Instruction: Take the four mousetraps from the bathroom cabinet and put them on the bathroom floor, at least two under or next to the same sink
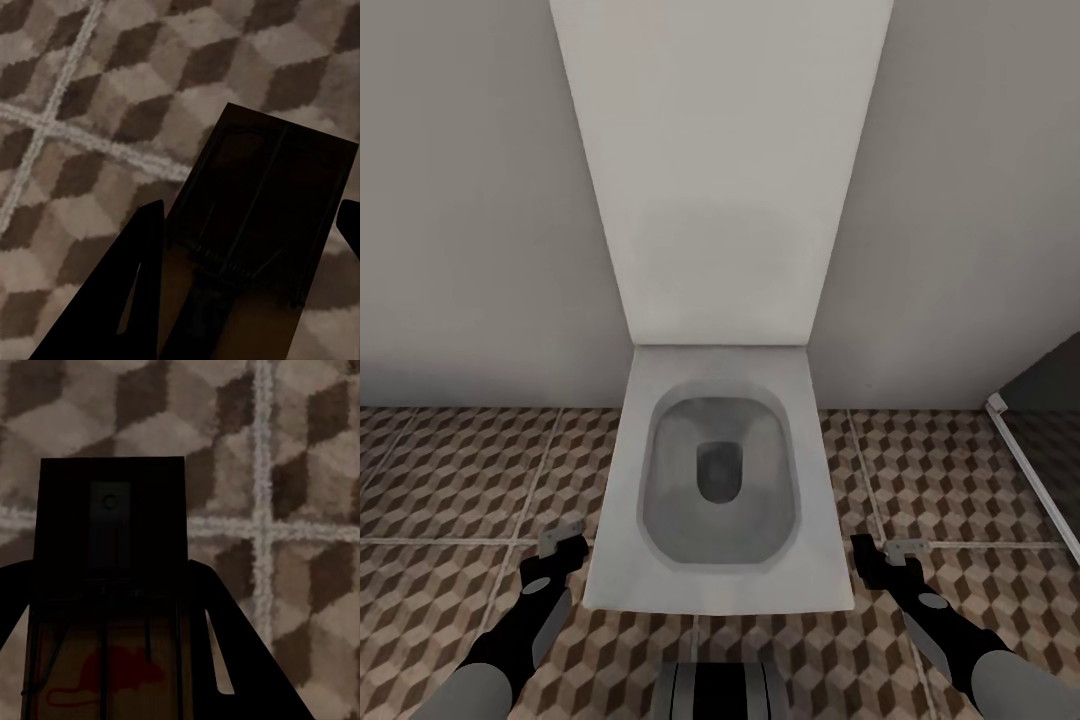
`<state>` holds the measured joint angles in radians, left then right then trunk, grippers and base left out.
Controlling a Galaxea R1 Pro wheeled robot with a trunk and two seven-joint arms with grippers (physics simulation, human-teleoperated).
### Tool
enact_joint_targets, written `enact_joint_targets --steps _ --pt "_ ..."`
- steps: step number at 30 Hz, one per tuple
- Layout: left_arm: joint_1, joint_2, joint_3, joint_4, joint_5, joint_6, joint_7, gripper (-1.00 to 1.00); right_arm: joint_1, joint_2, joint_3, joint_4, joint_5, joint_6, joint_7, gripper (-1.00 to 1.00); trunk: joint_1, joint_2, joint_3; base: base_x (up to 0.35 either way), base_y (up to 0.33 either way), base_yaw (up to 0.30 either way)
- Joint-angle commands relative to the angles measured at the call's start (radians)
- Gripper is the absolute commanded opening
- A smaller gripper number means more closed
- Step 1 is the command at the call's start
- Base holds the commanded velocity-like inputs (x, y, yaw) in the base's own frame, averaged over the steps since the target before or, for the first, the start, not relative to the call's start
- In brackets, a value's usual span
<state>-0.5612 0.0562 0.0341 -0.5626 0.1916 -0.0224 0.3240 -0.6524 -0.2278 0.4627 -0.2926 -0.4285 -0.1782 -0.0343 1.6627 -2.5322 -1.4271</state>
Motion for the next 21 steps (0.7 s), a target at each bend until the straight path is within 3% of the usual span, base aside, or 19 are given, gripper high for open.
enact_joint_targets --steps 1,21 --pt "0.000 0.000 -0.002 0.000 0.010 -0.002 0.003 -1.00 0.000 -0.001 0.008 0.000 -0.012 -0.003 -0.001 -1.00 0.000 0.000 -0.001 0.000 0.000 0.000" --pt "0.000 0.008 0.000 0.000 0.012 -0.003 0.000 -1.00 0.000 -0.019 0.008 0.000 -0.013 -0.007 0.008 -1.00 0.000 0.000 -0.001 0.000 0.000 0.000"
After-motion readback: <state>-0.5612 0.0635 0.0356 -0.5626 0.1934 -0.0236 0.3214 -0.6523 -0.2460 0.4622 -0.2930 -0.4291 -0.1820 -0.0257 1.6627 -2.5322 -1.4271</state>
